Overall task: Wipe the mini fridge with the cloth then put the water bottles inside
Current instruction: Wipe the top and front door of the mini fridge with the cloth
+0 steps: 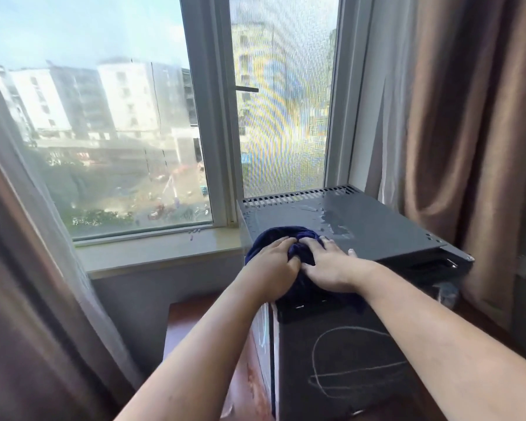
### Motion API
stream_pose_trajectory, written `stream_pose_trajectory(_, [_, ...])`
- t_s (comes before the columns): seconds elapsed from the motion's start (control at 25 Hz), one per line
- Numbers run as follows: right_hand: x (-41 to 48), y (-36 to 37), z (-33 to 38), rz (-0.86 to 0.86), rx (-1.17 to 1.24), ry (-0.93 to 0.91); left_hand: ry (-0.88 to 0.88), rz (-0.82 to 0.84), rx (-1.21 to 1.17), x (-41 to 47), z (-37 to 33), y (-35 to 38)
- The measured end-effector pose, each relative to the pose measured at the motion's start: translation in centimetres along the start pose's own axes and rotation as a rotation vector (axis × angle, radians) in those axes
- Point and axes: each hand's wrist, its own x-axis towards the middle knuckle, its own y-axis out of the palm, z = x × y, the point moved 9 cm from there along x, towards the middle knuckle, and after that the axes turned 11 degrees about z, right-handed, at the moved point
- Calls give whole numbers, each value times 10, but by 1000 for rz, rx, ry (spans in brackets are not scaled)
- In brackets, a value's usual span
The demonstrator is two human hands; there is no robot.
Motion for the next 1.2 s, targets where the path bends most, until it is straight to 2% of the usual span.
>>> stream_pose_trajectory(0.4, [75,-28,15,-48,-9,5,-24,-80,-27,58,42,-32])
stream_pose_trajectory(0.72, [191,-72,29,-33,-8,-112,-206,-220,149,141,93,-75])
stream_pose_trajectory(0.88, [244,-92,32,-45,-9,-182,-331,-179,141,188,120,-87])
stream_pose_trajectory(1.04, [271,-106,33,-24,-7,-261,-305,-207,83,205,124,-98])
stream_pose_trajectory(1.2, [254,-111,27,13,-26,-375,-283,-190,75,185,113,-91])
